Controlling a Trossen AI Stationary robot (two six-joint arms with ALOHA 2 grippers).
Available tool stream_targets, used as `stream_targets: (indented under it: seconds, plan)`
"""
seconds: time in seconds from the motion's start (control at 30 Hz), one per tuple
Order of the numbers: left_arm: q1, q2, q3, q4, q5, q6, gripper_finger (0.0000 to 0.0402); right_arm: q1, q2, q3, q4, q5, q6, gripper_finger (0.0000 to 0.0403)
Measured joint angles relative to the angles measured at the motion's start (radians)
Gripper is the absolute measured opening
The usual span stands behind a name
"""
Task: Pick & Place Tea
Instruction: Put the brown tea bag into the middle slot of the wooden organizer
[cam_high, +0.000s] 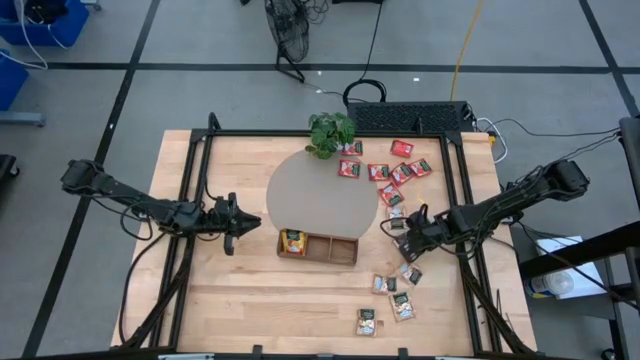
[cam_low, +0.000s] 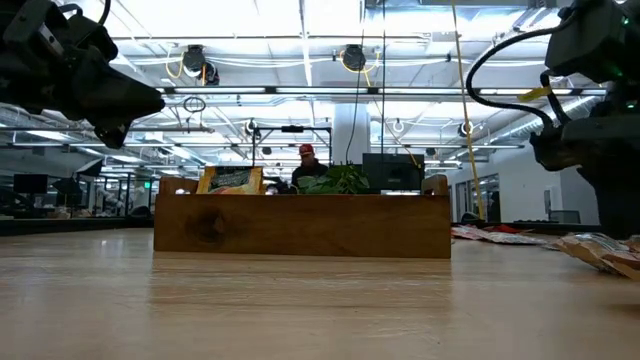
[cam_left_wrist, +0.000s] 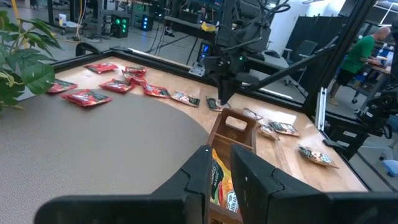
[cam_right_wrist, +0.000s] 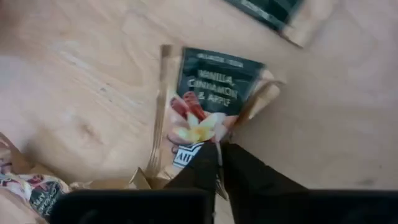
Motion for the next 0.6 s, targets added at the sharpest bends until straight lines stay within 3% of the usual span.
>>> stream_targets:
  seconds: [0.13, 0.27, 0.4, 0.5, 0.6]
  plan:
    - [0.000, 0.000, 0.000, 0.000, 0.000, 0.000, 0.0063, 0.012, -0.001, 0.006, 0.095, 0.080, -0.039, 0.0005]
    - [0.000, 0.000, 0.000, 0.000, 0.000, 0.000, 0.0063, 0.052, -0.014, 0.061, 0.189, 0.243, -0.142, 0.0003]
    - [0.000, 0.000, 0.000, 0.000, 0.000, 0.000, 0.0063, 0.111, -0.014, 0.097, 0.289, 0.505, -0.302, 0.0002]
    - [0.000, 0.000, 0.000, 0.000, 0.000, 0.000, 0.0063, 0.142, 0.005, 0.093, 0.476, 0.728, -0.475, 0.0001]
    - [0.000, 0.000, 0.000, 0.000, 0.000, 0.000, 0.0063, 0.141, 0.080, 0.081, 0.716, 0.824, -0.679, 0.0001]
